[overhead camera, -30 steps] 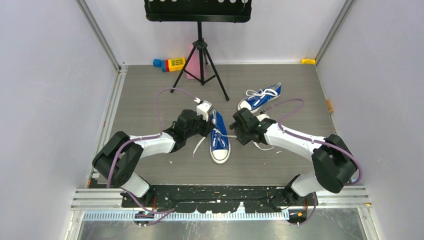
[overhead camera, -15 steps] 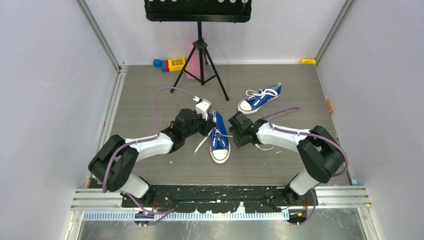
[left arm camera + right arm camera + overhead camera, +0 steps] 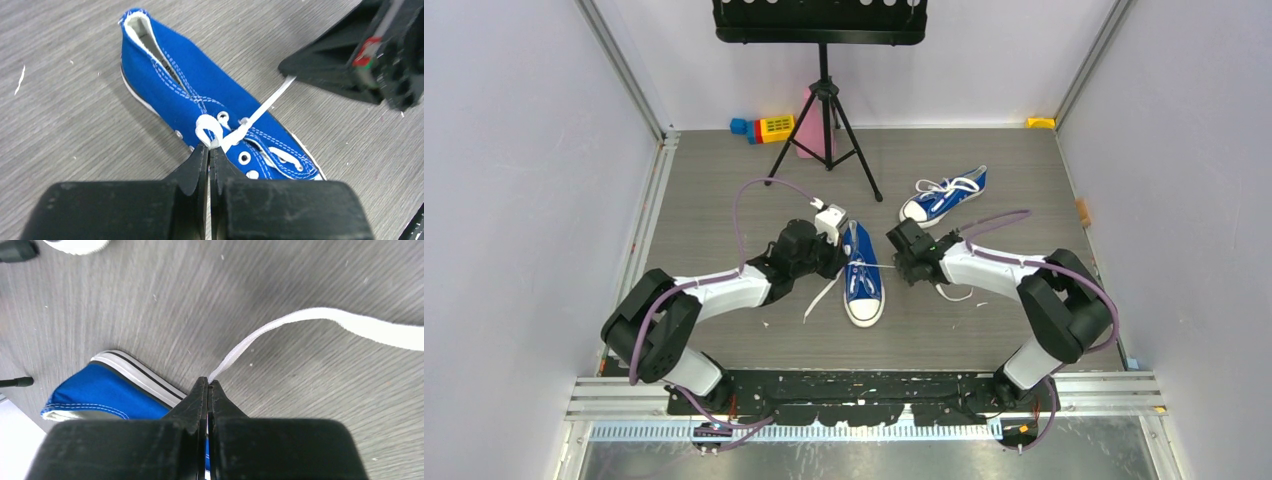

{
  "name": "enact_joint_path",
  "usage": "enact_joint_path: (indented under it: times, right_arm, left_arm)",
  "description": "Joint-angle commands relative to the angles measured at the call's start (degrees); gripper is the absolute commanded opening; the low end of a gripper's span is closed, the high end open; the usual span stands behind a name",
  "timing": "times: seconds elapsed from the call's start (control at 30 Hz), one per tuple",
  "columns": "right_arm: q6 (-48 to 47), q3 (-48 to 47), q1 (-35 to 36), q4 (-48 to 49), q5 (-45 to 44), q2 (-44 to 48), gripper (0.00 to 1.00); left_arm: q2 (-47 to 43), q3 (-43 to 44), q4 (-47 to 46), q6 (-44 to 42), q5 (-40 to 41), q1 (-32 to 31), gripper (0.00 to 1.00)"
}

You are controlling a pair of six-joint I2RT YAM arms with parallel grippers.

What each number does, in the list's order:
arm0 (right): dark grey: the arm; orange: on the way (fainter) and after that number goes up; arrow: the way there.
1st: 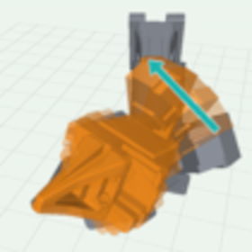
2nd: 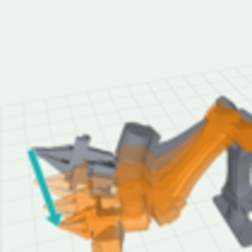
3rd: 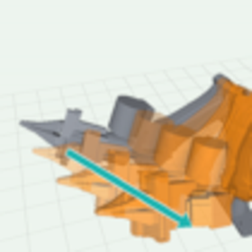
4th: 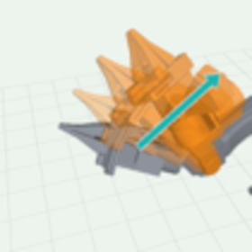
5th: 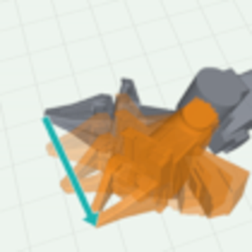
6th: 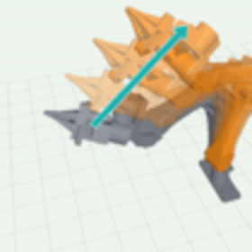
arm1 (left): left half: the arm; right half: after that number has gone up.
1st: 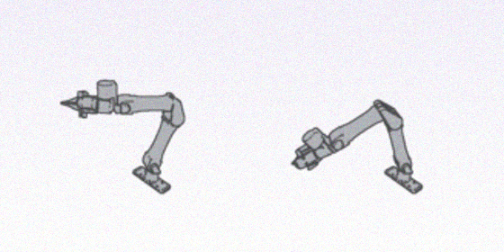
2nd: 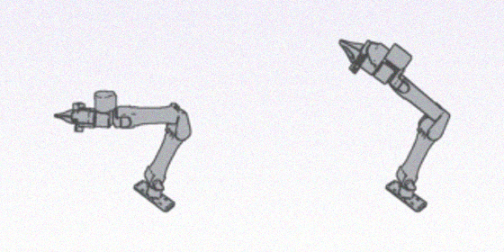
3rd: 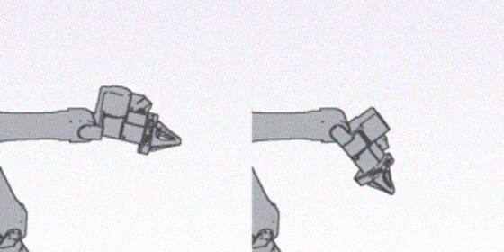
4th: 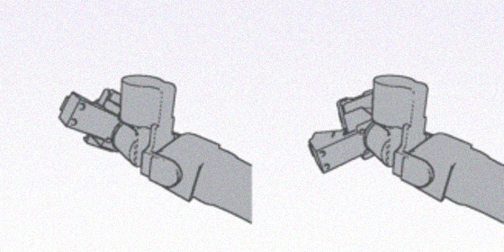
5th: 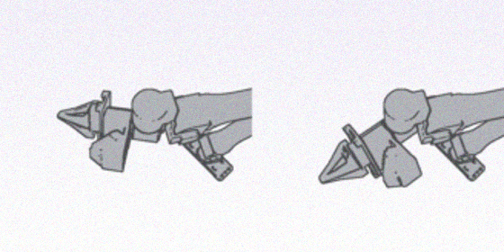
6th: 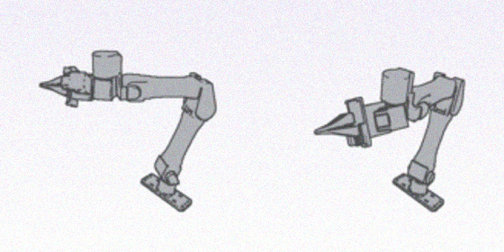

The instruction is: Tie the shoes

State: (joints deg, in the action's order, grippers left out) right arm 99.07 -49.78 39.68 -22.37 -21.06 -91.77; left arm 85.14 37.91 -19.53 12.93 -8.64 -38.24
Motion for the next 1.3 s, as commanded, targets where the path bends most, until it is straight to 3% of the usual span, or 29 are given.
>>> enact_joint_path:
  times: [0.0, 0.27, 0.43, 0.63, 0.8, 1.27]
  right_arm:
    - [-7.08, 1.65, -2.63, -1.53, -5.48, 4.42, 0.00]
    - [-26.27, 2.71, -4.41, 8.73, 1.50, 5.68, 0.00]
    - [-35.58, 3.64, -8.03, 13.69, 8.96, 5.61, 0.00]
    - [-39.76, 6.14, -12.56, 17.08, 15.67, 6.25, 0.00]
    - [-44.44, 6.81, -12.52, 19.78, 19.19, 7.26, 0.00]
    - [-52.37, 3.60, -12.52, 25.57, 29.41, 6.55, 0.00]
  left_arm:
    - [1.19, 3.54, 5.88, 0.52, 3.63, 0.16, 0.00]
    - [1.94, 3.63, 6.73, -1.22, 4.80, 0.16, 0.00]
    - [-0.99, 2.35, 7.67, -2.69, 10.16, 0.14, 0.00]
    - [-2.93, 1.99, 9.77, -3.21, 15.78, 0.14, 0.00]
    - [-3.37, 1.67, 7.62, -4.10, 10.94, -0.17, 0.00]
    - [-4.16, -0.68, 1.59, -10.31, 9.01, -1.34, 0.00]
